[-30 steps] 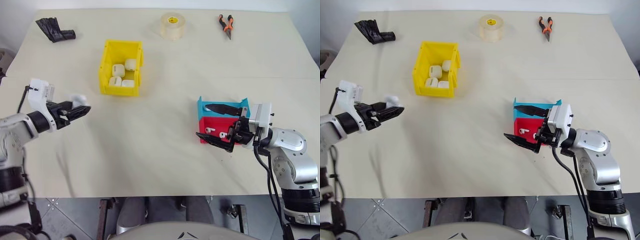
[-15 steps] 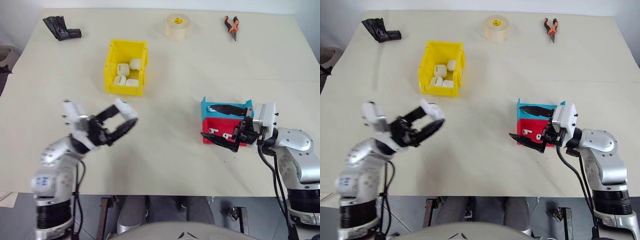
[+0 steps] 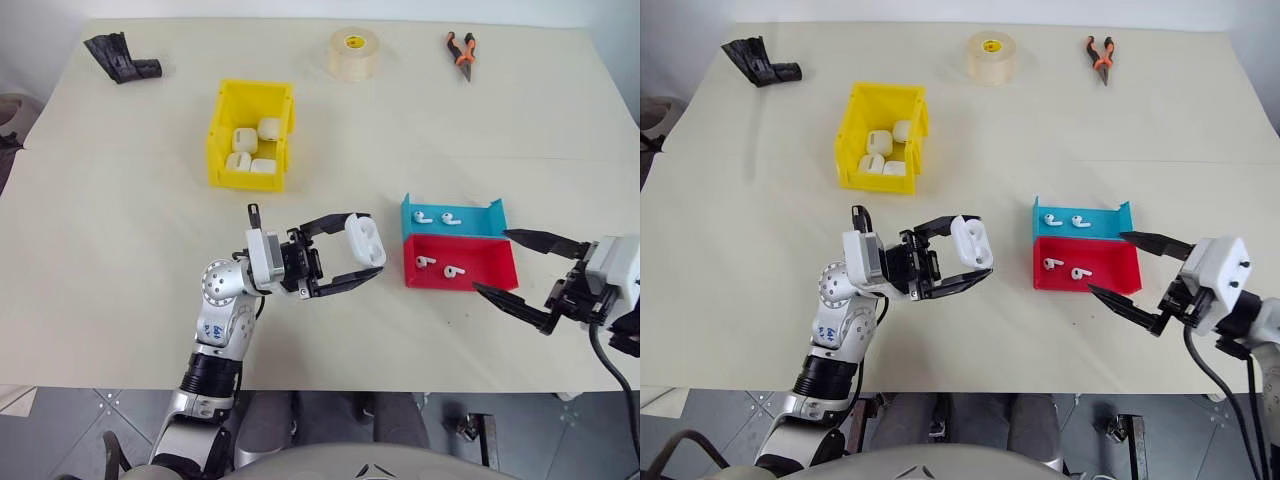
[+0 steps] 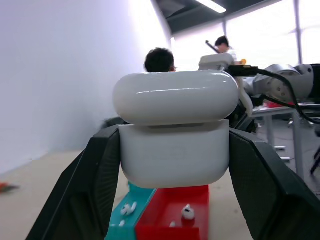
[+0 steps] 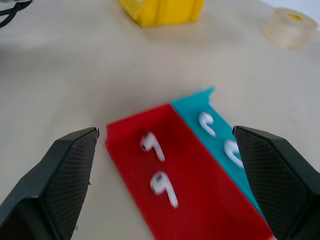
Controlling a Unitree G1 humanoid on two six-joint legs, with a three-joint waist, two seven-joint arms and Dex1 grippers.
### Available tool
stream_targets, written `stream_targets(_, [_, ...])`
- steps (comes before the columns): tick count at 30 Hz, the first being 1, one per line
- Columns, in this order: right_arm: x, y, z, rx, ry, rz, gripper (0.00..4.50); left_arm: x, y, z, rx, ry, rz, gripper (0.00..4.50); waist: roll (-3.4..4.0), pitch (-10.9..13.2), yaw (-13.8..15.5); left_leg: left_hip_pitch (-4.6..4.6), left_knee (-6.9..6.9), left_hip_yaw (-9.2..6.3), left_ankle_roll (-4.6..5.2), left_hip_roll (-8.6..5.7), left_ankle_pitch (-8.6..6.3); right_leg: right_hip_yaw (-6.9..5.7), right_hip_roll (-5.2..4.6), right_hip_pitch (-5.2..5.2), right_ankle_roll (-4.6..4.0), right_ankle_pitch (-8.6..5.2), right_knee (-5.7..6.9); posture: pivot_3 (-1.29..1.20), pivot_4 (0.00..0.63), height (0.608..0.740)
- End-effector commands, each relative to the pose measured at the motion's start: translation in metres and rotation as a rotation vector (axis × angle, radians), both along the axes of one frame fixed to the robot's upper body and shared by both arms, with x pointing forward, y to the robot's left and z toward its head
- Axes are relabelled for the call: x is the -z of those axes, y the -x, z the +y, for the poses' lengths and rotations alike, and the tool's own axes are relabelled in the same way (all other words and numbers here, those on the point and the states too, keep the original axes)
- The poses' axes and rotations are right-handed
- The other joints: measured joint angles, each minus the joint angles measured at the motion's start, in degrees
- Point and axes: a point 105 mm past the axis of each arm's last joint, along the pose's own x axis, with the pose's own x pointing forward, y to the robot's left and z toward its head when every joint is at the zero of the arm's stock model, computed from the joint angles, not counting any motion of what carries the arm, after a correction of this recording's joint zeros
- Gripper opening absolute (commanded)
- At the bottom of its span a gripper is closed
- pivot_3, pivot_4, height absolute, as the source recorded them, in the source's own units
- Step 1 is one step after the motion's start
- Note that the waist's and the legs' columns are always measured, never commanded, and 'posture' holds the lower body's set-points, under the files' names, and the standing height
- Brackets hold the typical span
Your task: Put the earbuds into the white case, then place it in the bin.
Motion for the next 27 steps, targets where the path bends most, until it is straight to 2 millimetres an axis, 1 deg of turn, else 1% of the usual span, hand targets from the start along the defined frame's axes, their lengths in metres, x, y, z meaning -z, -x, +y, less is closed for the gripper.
stream_targets(1, [-0.010,0.006,-0.013,0.037,0.063,-0.014,4.50,-0.012,0.005,-0.009,0.078,0.045,-0.049,2.82,0.00,0.0,0.0,0.00,0.00,0.00,0.00,-0.01,0.00,0.01,0.00,0.00,0.00,0.00,0.00,0.00,0.150,0.740])
stream_targets(2, [-0.008,0.006,-0.016,0.053,0.085,0.009,4.50,-0.013,0.004,-0.012,0.093,0.047,-0.049,2.82,0.00,0.0,0.0,-0.01,0.02,0.00,0.01,-0.01,0.00,0.01,0.00,0.00,0.00,0.00,0.00,0.00,0.150,0.740])
stream_targets(4, [-0.006,0.001,-0.013,0.056,0.103,0.055,4.50,-0.016,0.005,-0.016,0.118,0.066,-0.054,2.82,0.00,0.0,0.0,0.00,0.04,0.00,0.02,-0.01,-0.01,0.02,0.00,0.04,0.02,0.01,-0.01,0.00,0.150,0.740])
stream_targets(6, [0.002,-0.002,-0.008,0.055,0.186,0.153,4.50,-0.015,0.004,-0.015,0.132,0.067,-0.024,2.82,0.01,0.0,0.0,0.00,0.06,-0.01,0.03,-0.01,-0.01,0.02,0.00,0.05,0.03,0.02,-0.02,0.00,0.150,0.740])
stream_targets(8, [0.001,-0.008,0.004,0.036,0.209,0.220,4.50,-0.013,0.005,-0.014,0.147,0.058,-0.007,2.82,0.01,0.0,-0.1,0.01,0.04,-0.05,0.03,0.01,-0.01,0.00,0.00,0.05,0.03,0.01,-0.02,0.00,0.150,0.740])
stream_targets(10, [-0.002,-0.010,0.019,-0.032,0.226,0.269,4.50,-0.011,0.006,-0.015,0.160,0.042,-0.005,2.82,0.03,0.0,-0.2,0.01,0.05,-0.07,0.03,0.02,-0.01,-0.01,0.00,0.05,0.02,0.01,-0.02,0.00,0.150,0.740])
stream_targets(12, [0.002,-0.015,0.022,-0.051,0.327,0.320,4.50,-0.009,0.008,-0.016,0.169,0.030,-0.007,2.82,0.04,0.0,-0.1,0.00,0.07,-0.10,0.03,0.01,-0.01,-0.02,0.00,0.05,0.02,0.01,-0.02,0.00,0.150,0.740])
stream_targets(14, [0.007,-0.019,0.022,-0.043,0.387,0.381,4.50,-0.009,0.009,-0.017,0.175,0.022,-0.008,2.82,0.03,0.0,0.2,-0.05,0.11,-0.17,0.03,0.00,-0.01,-0.04,0.00,0.06,0.02,0.02,-0.05,0.00,0.150,0.740])
stream_targets(17, [0.012,-0.028,0.031,-0.092,0.491,0.388,4.50,-0.008,0.009,-0.017,0.173,0.022,-0.002,2.82,0.02,0.0,0.2,-0.13,0.19,-0.29,0.06,-0.01,-0.03,-0.11,-0.01,0.10,0.02,0.02,-0.10,0.00,0.150,0.740])
stream_targets(20, [0.020,-0.039,0.034,-0.120,0.606,0.369,4.50,-0.006,0.010,-0.018,0.171,0.021,0.004,2.82,0.03,0.0,0.0,-0.12,0.17,-0.31,0.06,-0.01,-0.03,-0.14,-0.01,0.13,0.03,0.03,-0.16,0.00,0.150,0.740])
stream_targets(23, [0.022,-0.051,0.036,-0.128,0.662,0.350,4.50,-0.005,0.012,-0.019,0.171,0.020,0.008,2.82,0.02,0.0,-0.2,-0.15,0.16,-0.31,0.06,-0.02,-0.03,-0.16,-0.01,0.13,0.03,0.03,-0.17,0.00,0.150,0.740])
stream_targets(27, [0.025,-0.061,0.035,-0.149,0.708,0.346,4.50,-0.004,0.013,-0.019,0.163,0.024,0.015,2.82,0.03,0.0,-0.2,-0.14,0.16,-0.31,0.06,-0.01,-0.03,-0.18,-0.01,0.13,0.03,0.03,-0.16,0.00,0.150,0.740])
